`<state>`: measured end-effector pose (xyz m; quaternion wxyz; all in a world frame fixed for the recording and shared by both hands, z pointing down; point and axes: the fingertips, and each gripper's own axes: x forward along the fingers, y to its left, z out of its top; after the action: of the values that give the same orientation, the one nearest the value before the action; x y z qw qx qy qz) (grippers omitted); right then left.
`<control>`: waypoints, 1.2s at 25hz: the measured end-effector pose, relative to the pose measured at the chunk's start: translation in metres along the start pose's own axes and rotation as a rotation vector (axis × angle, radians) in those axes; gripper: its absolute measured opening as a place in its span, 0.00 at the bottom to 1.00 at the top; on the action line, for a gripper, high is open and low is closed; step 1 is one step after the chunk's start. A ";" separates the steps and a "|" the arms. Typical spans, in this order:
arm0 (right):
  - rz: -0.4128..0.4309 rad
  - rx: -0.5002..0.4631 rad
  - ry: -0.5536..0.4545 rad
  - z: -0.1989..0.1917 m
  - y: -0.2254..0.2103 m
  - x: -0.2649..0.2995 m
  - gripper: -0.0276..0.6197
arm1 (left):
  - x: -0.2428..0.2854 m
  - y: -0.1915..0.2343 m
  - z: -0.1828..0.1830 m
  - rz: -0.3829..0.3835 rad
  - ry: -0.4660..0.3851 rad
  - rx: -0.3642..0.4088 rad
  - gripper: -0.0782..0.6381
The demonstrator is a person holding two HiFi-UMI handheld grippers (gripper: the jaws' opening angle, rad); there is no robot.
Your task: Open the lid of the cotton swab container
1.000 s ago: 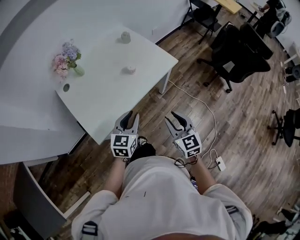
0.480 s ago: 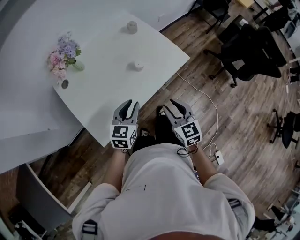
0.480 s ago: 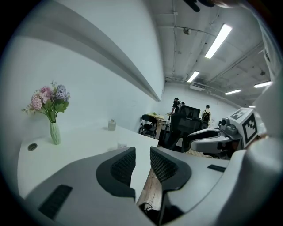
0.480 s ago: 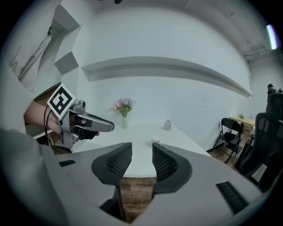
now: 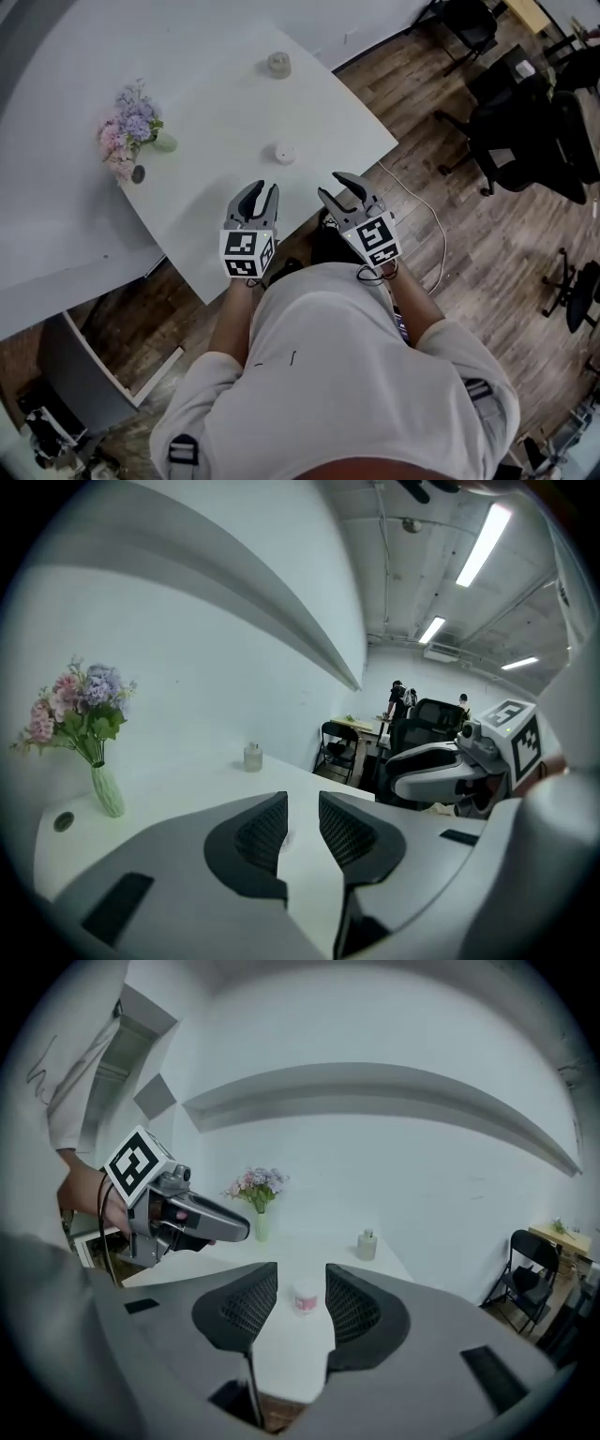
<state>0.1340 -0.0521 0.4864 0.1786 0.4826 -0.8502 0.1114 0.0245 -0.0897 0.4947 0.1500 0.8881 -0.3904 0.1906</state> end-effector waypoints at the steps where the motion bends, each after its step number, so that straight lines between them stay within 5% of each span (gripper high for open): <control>1: 0.015 -0.004 -0.006 0.005 -0.010 0.005 0.29 | 0.008 0.002 0.006 0.013 0.004 -0.005 0.26; 8: 0.128 -0.027 0.047 -0.017 -0.055 0.041 0.30 | 0.047 0.009 -0.002 0.111 0.071 -0.055 0.26; 17: 0.240 -0.065 0.151 -0.063 -0.038 0.101 0.36 | 0.044 0.034 -0.041 0.196 0.172 -0.120 0.26; 30: 0.164 -0.060 0.310 -0.103 -0.018 0.168 0.45 | 0.060 0.073 -0.071 0.086 0.238 -0.101 0.26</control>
<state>0.0908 -0.1553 0.6501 0.3119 0.3832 -0.8520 0.1733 -0.0086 -0.1464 0.5934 0.2314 0.8330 -0.4168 0.2809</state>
